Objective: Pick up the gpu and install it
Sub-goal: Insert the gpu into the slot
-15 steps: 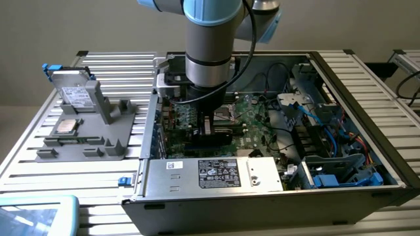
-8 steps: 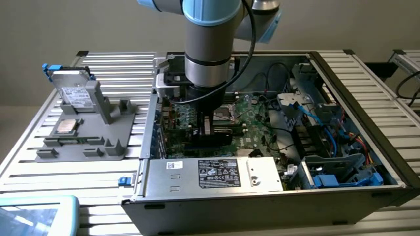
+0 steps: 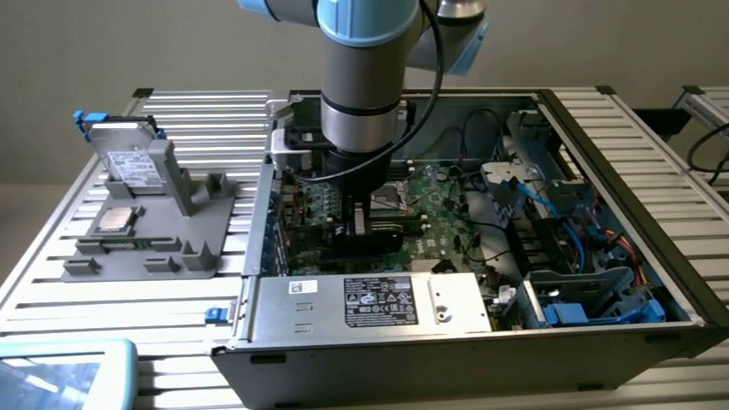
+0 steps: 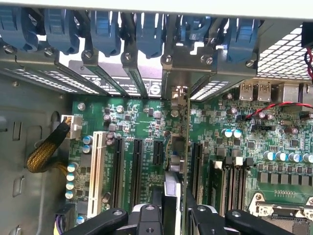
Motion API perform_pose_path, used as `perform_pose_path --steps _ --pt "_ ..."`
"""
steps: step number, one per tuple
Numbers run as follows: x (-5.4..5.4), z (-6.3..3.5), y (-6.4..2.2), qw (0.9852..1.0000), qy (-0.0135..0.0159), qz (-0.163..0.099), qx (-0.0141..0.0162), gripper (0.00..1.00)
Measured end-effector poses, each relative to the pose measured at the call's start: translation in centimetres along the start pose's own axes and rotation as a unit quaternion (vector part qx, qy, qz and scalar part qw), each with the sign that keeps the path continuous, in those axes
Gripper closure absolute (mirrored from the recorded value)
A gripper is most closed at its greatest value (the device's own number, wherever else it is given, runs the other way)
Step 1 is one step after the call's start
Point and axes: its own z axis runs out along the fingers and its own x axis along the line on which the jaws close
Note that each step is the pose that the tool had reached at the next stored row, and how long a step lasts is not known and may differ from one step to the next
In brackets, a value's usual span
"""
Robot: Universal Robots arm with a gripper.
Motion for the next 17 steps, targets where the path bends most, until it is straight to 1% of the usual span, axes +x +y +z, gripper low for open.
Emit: perform_pose_path --steps 12,14,17 --pt "0.0 0.24 -0.01 1.0 0.0002 0.0 -0.0001 0.73" --pt "-0.01 0.33 -0.02 1.0 -0.0003 0.0 0.0003 0.73" --pt "0.0 0.35 -0.02 1.0 0.0 0.0 0.0001 0.73"
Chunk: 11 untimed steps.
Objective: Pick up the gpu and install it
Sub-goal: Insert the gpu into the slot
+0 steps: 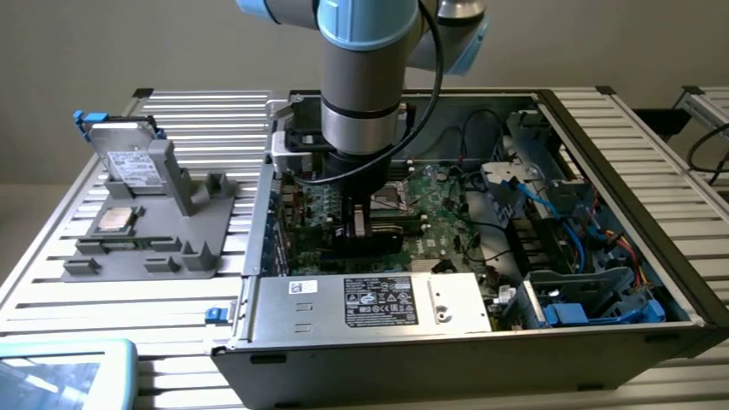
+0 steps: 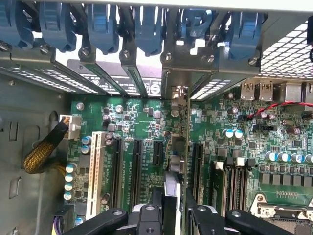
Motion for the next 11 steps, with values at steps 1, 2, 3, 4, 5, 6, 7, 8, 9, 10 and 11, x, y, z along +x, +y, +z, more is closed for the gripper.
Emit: perform_pose_path --steps 1,2,3,4,5,6,7,8,9,10,11 --pt "0.0 0.0 0.0 1.0 0.0 0.0 0.0 0.73" --pt "0.0 0.0 0.0 1.0 0.0 0.0 0.0 0.73" --pt "0.0 0.0 0.0 1.0 0.0 0.0 0.0 0.73" --pt "0.0 0.0 0.01 1.0 0.0001 0.0 -0.0001 0.73" --pt "0.0 0.0 0.02 1.0 0.0001 0.0 -0.0002 0.71" --pt "-0.01 0.01 0.03 1.0 -0.0003 0.0 -0.0002 0.71" --pt "0.0 -0.04 0.05 1.0 -0.0002 0.0 -0.0001 0.66" --pt "0.0 -0.14 0.04 1.0 0.0 0.0 0.0 0.6" --pt "0.0 -0.31 0.02 1.0 0.0 0.0 0.0 0.53" --pt "0.0 -0.56 0.03 1.0 0.0 0.0 0.0 0.53" --pt "0.01 -0.88 0.04 1.0 0.0 0.0 0.0 0.53"
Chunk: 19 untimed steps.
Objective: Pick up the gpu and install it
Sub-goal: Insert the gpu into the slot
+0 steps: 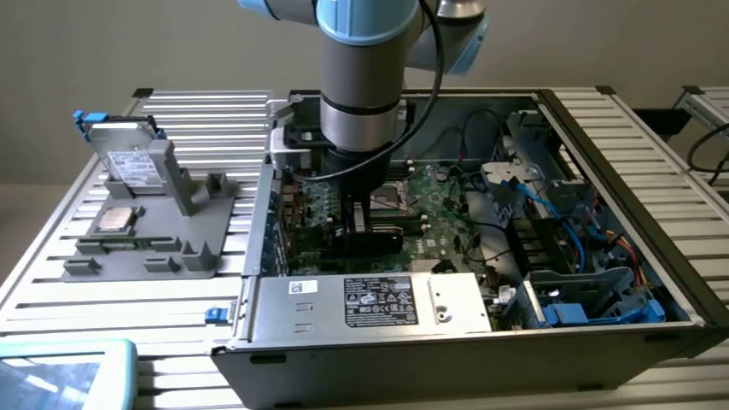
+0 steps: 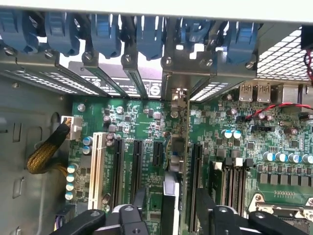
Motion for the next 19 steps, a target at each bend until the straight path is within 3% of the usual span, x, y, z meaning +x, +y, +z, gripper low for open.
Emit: perform_pose_path --steps 1,11,19 --pt "0.0 -0.3 0.01 1.0 0.0 0.0 0.0 0.47" --pt "0.0 -3.84 0.4 1.0 0.0001 0.0 0.001 0.47" --pt "0.0 -4.07 0.7 1.0 0.0001 0.0 0.0025 0.47"
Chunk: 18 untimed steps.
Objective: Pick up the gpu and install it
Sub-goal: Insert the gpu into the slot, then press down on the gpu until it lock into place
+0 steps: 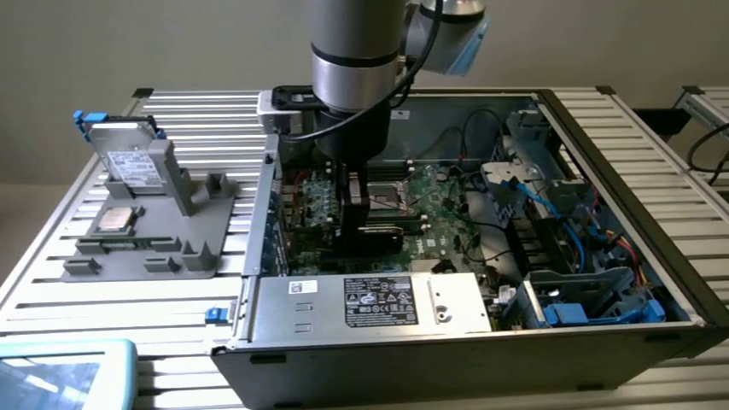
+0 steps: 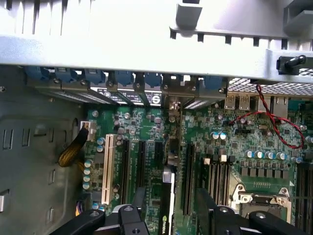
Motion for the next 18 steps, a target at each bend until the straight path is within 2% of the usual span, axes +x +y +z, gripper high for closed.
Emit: perform_pose_path --steps 10,11,12,13,15,16,18 --pt "0.0 0.0 0.0 1.0 0.0 0.0 0.0 0.47" --pt "0.0 0.0 0.0 1.0 0.0 0.0 0.0 0.49" --pt "0.0 0.0 0.0 1.0 0.0 0.0 0.0 0.55" --pt "0.0 0.0 0.0 1.0 0.0 0.0 0.0 0.55" --pt "0.0 0.0 0.0 1.0 0.0 0.0 0.0 0.67" --pt "0.0 0.0 0.0 1.0 0.0 0.0 0.0 0.67" --pt "0.0 0.0 0.0 1.0 0.0 0.0 0.0 0.79"
